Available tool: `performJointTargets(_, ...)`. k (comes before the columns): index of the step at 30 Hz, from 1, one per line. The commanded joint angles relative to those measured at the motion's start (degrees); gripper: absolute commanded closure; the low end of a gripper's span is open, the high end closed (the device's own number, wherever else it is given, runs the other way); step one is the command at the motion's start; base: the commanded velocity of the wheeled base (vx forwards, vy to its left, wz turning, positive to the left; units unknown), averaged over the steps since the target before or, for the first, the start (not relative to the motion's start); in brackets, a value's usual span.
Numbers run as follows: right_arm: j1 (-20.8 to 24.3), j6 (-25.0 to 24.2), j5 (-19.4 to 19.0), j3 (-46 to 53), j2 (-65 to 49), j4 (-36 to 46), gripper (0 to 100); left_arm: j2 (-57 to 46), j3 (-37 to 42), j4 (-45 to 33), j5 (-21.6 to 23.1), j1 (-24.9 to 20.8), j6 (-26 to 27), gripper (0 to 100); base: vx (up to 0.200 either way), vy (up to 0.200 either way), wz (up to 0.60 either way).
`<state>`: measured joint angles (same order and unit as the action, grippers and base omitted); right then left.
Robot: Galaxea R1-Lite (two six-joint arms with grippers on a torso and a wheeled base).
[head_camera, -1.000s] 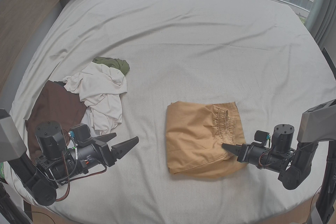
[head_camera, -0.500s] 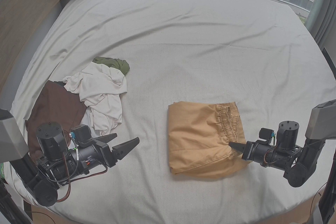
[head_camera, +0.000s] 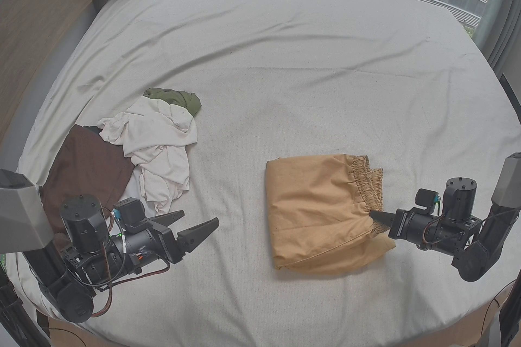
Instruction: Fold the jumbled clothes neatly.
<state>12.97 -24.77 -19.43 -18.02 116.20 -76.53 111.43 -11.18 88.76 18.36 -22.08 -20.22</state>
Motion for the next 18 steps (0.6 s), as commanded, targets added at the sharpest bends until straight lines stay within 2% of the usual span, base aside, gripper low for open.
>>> performJointTargets(1, -0.7, 1.0, 0.0, -0.1, 1.9, 0.2, 100, 0.1, 0.0, 0.0, 0.0, -0.1, 0.0, 0, 0.000, 0.000, 0.00)
performJointTargets(3, -0.6, 1.0, 0.0, 0.0, 2.0, 0.2, 100, 0.1, 0.0, 0.0, 0.0, -0.1, 0.0, 0, 0.000, 0.000, 0.00)
performJointTargets(4, -0.5, 1.0, 0.0, -0.2, 2.0, 0.1, 0, 0.1, 0.0, 0.0, 0.0, -0.1, 0.0, 0, 0.000, 0.000, 0.00)
performJointTargets(10, -0.8, 1.0, 0.1, -0.3, 1.7, 0.0, 0, -0.2, 0.0, 0.0, 0.0, -0.1, 0.0, 0, 0.000, 0.000, 0.00)
performJointTargets(18, -3.2, 1.7, 0.0, -0.3, 2.5, 0.6, 0, -0.2, 0.1, 0.0, 0.0, -0.2, -0.1, 0, 0.000, 0.000, 0.00)
